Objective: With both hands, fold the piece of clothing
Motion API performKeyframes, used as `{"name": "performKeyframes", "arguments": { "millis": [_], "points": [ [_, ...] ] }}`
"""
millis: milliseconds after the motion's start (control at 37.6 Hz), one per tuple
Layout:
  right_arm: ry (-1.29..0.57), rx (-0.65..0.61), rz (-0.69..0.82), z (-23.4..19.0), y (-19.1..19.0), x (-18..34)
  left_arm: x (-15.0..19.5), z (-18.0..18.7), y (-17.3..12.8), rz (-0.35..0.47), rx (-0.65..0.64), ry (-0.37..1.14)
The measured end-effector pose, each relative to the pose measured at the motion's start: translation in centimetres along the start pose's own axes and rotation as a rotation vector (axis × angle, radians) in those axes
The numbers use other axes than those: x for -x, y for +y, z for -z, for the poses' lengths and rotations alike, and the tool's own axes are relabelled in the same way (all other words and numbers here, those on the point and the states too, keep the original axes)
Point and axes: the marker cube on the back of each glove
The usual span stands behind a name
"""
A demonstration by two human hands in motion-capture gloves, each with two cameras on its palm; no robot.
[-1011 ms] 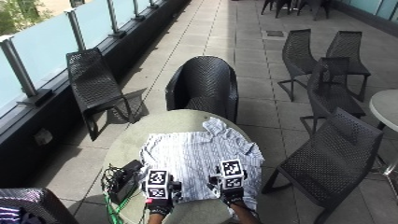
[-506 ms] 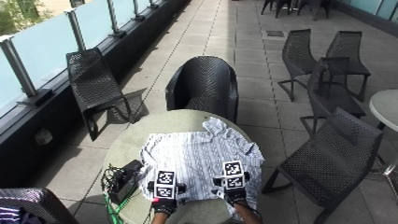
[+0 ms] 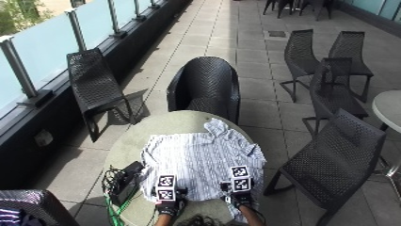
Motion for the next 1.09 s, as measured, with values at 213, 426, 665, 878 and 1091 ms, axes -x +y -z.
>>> {"name": "performKeyframes", "arguments": {
  "millis": [213,426,665,878,1091],
  "points": [
    [0.023,-0.213,0.038,-2.1,-2.5,0.3,-0.1,0.6,-1.3,0.020,-0.271,-0.096],
    [-0.034,-0.556,0.134,0.5,-2.8,0.7,0.0,4.3,0.6,0.020,-0.445,-0.151],
    [-0.042,-0.091,0.371,3.3,1.0,-0.6,-0.4,8.5,6.6,-0.077,-0.187,-0.099],
    [-0.077,0.038,0.431,11.4,-0.3,-0.9,0.0,13.7,6.0,-0.194,0.068,-0.129],
    [-0.116,-0.155,0.243,18.8,-8.7,1.2,2.0,19.0,-4.0,0.034,-0.154,-0.154]
  ]
}}
